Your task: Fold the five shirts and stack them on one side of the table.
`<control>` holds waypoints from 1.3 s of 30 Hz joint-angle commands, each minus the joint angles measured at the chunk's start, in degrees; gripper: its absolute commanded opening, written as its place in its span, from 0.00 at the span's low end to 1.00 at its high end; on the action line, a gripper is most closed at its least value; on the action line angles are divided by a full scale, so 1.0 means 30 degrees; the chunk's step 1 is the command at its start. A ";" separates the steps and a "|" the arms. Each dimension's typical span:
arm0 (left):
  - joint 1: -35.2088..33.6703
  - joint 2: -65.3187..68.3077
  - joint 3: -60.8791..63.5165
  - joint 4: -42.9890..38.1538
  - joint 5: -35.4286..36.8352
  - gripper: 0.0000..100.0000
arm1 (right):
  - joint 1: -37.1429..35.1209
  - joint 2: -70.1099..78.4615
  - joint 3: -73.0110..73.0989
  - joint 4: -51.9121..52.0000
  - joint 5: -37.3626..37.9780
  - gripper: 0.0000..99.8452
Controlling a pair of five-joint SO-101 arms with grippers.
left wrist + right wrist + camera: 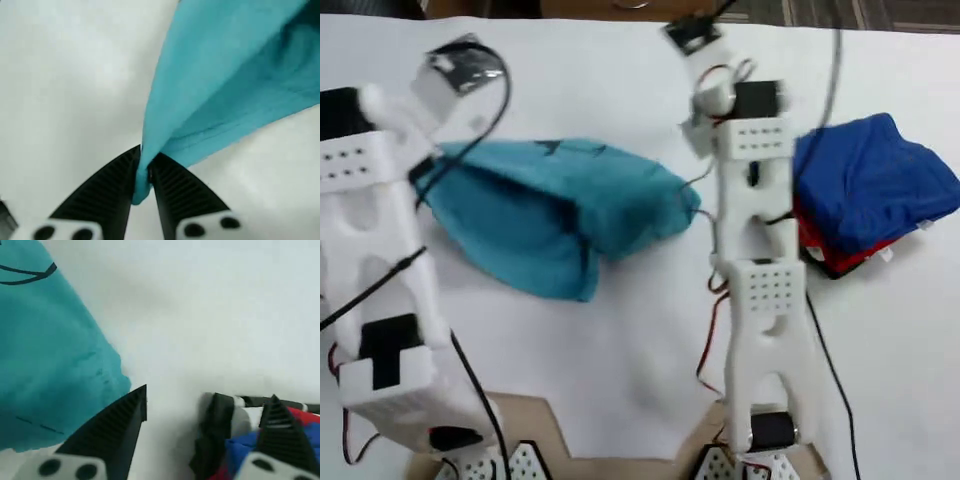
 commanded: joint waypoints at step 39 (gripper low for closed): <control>-0.3165 0.1495 -0.3092 -0.1377 -0.0938 0.02 | -1.0974 -0.5348 1.1458 -0.0132 -1.0110 0.42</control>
